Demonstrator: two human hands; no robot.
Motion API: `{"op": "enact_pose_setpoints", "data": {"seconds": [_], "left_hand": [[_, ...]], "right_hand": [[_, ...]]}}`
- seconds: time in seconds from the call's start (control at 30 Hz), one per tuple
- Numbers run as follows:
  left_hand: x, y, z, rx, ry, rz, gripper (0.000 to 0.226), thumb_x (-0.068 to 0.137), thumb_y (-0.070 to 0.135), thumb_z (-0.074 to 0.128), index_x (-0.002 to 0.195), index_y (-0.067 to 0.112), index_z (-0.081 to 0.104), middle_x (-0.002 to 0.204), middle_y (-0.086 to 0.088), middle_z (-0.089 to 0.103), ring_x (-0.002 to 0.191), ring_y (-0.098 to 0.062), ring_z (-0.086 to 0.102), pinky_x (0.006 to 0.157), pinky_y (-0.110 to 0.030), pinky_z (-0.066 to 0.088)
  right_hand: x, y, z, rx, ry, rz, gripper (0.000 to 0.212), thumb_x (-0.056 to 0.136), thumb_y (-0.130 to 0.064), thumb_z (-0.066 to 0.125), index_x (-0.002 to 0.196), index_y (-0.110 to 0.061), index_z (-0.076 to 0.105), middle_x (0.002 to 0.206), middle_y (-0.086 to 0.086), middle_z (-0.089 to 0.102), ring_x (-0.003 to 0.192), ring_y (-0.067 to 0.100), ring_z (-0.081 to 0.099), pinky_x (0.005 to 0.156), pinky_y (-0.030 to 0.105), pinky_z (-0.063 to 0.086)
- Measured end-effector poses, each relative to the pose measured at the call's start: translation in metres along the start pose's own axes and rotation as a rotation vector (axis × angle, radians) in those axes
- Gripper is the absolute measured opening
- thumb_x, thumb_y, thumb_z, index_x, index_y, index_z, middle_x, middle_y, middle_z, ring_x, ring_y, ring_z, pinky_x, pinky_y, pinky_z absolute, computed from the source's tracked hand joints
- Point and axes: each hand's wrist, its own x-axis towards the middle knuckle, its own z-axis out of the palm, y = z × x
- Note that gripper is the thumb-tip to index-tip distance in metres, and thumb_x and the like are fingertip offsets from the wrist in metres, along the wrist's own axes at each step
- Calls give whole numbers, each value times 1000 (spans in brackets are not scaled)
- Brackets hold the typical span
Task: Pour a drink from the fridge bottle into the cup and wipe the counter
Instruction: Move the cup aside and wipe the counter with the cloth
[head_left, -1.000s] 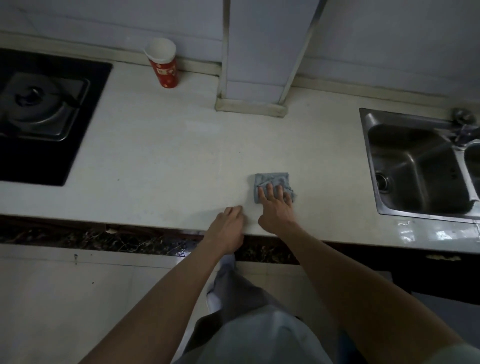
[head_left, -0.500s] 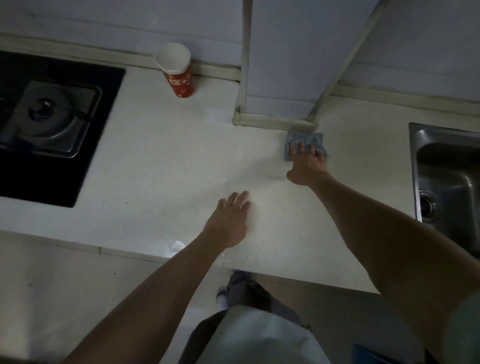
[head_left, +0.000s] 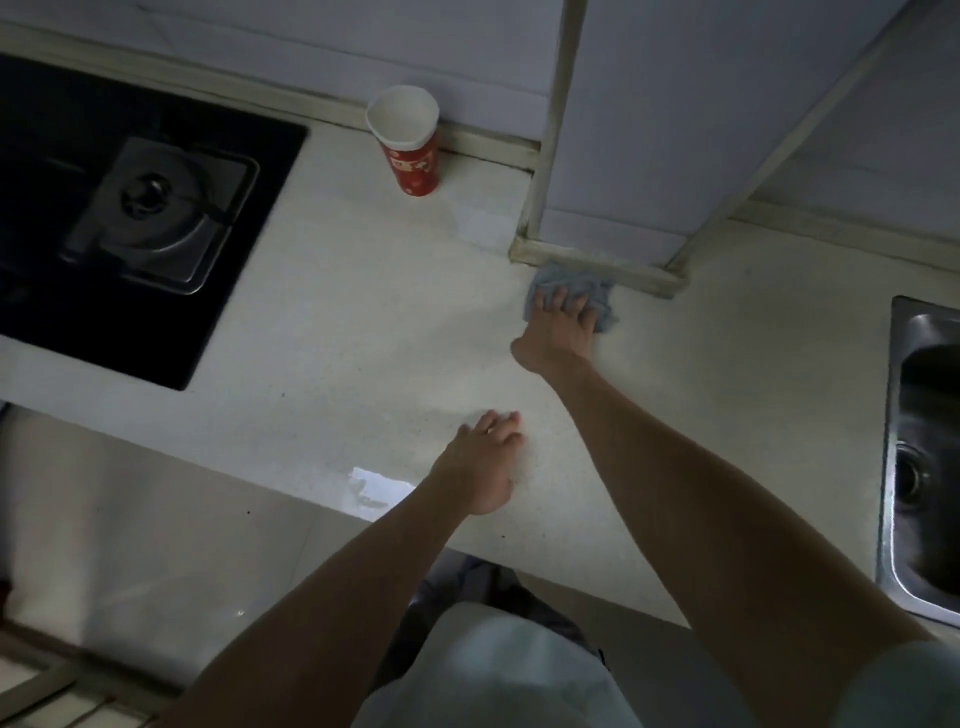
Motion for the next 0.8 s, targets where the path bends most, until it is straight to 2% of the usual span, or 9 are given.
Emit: {"op": "enact_pose_setpoints", "data": {"seconds": [0.13,0.23,0.33,0.43,0.5,0.6,0.67,0.8], "left_hand": [[-1,-1,1,19,16,9,62,100,17,51,156,11,26,168,-6,8,154,-31,9,123,-49,23],[-1,-2,2,-6,9,10,62,99,13,49,156,10,26,168,-7,7,154,-31,7,124,-49,21],[-3,-2,2,-35,19,12,62,97,8,46,156,9,25,168,-6,4,155,-30,3,125,-48,17],[-5,-2,2,-60,20,2,65,96,5,45,157,10,23,168,-4,2,155,-27,2,125,-46,15],[-6,-1,1,-30,28,11,64,95,8,48,155,7,27,168,-6,6,154,-28,7,124,-46,20],[-12,2,5,-21,84,33,57,94,12,52,149,4,39,163,-13,21,149,-29,21,120,-44,26],[-20,4,12,-39,127,51,56,94,12,52,147,5,41,162,-12,24,148,-28,23,120,-43,25],[-41,-1,31,-30,112,29,55,98,17,46,151,6,35,166,-7,13,153,-26,12,123,-42,20]], "right_hand": [[2,-9,11,-106,45,-262,82,89,-33,48,155,-19,2,163,5,-9,148,31,-16,120,47,-8],[-4,13,11,-100,132,-330,74,90,-20,46,155,-24,11,163,-2,1,150,22,-8,121,40,-6],[-19,41,15,-1,246,-207,71,91,-11,45,154,-27,18,163,-5,9,150,20,-3,120,37,-6],[-40,72,34,54,280,-19,79,89,-9,46,155,-29,8,163,-3,1,150,21,-9,121,43,-6],[-50,94,44,87,289,104,82,87,-10,48,156,-27,6,163,2,2,150,24,-6,121,48,-1],[-58,119,48,119,283,234,84,85,-12,53,156,-23,9,163,7,6,150,30,0,121,51,5],[-58,122,46,141,260,279,82,86,-12,52,155,-21,8,163,8,5,149,31,-1,121,51,3],[-41,87,32,229,184,420,74,91,-19,43,155,-15,6,163,12,-1,148,37,-7,119,52,-3]]}}
